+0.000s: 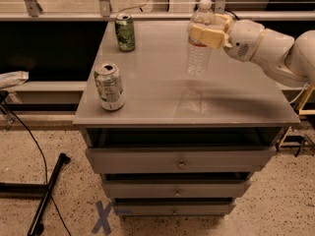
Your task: Place water bottle upright
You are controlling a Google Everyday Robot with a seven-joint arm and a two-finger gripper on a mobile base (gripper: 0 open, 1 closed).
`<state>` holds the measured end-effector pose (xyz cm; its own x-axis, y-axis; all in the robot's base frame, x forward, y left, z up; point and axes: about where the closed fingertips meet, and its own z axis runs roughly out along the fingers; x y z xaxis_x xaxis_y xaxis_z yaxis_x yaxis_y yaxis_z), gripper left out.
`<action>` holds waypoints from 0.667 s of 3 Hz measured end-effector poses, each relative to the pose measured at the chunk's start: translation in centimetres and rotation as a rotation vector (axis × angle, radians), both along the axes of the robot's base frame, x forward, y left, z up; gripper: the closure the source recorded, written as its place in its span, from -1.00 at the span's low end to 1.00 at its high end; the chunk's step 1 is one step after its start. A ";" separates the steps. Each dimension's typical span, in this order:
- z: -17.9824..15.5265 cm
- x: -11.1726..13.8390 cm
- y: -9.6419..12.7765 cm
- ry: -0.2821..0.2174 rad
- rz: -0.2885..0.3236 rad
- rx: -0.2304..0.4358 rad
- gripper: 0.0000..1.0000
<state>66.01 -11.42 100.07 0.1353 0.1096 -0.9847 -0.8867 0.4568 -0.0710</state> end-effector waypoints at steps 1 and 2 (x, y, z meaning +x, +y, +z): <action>-1.3 -0.3 0.9 -0.002 0.029 -0.021 0.68; -2.9 -0.2 1.0 0.010 0.027 -0.037 0.35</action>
Offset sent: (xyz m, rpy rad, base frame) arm -0.0004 0.0035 -0.0545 -0.0577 0.0322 0.0070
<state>65.77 -10.42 97.17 0.1233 0.0769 -0.9894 -0.8995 0.4297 -0.0787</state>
